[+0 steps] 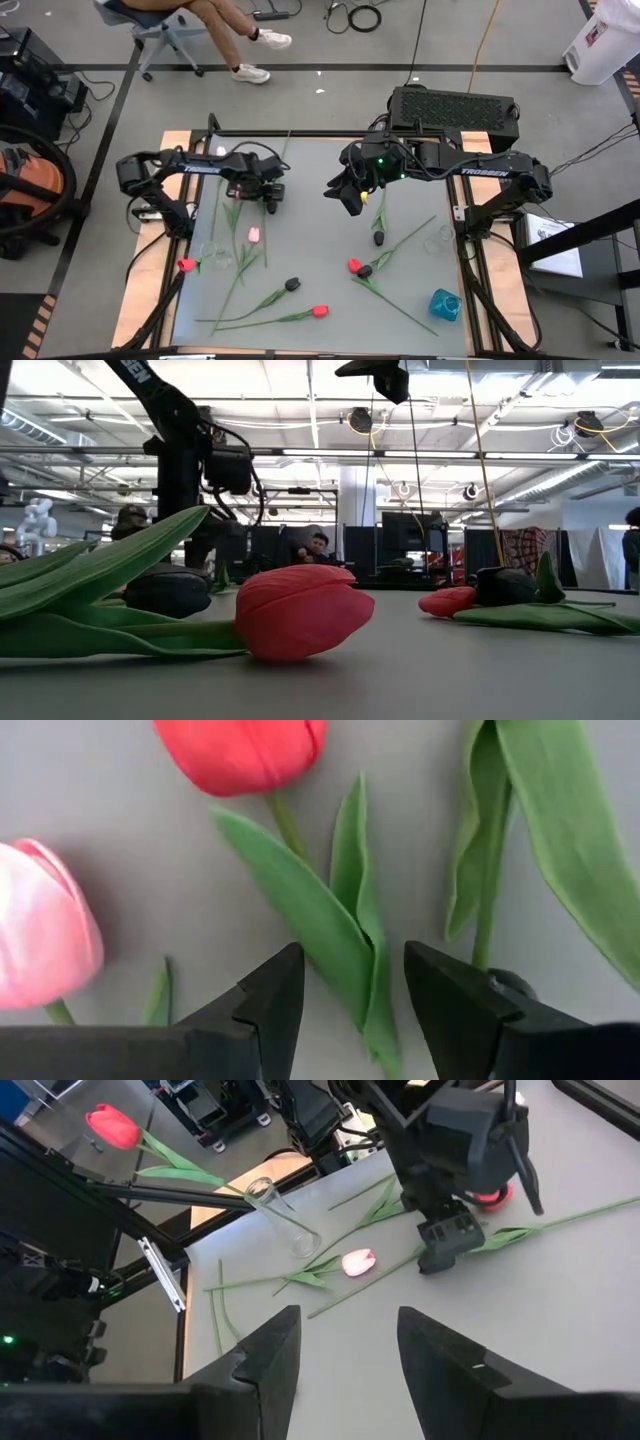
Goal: Sort flowers into vase by color
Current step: Put the top red tulip into the left transparent vase
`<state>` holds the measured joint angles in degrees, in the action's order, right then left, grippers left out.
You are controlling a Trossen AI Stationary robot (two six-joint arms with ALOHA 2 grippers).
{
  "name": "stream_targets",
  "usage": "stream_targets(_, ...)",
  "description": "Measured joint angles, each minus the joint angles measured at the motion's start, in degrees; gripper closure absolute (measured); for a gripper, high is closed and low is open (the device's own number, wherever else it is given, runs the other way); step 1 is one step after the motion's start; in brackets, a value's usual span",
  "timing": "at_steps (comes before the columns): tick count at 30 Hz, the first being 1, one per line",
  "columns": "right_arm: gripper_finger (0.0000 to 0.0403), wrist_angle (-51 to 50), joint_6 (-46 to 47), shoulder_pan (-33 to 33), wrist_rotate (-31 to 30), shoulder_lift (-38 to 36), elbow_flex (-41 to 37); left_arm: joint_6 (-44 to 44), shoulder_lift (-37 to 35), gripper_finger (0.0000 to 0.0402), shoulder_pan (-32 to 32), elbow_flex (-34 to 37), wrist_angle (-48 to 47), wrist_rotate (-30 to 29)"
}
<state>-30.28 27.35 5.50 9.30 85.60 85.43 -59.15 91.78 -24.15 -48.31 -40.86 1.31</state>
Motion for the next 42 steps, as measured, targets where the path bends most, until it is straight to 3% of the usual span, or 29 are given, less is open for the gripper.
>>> stream_targets(26,0.0243,0.00,0.23,0.00,-0.28,0.00,-0.01,-0.01,0.82,0.0226,0.71,-0.02,-0.11,-0.23)
stream_targets(42,0.0243,0.00,-0.22,0.00,-0.24,0.00,-0.01,1.21,0.82,0.0369,0.71,-0.04,0.07,2.04)
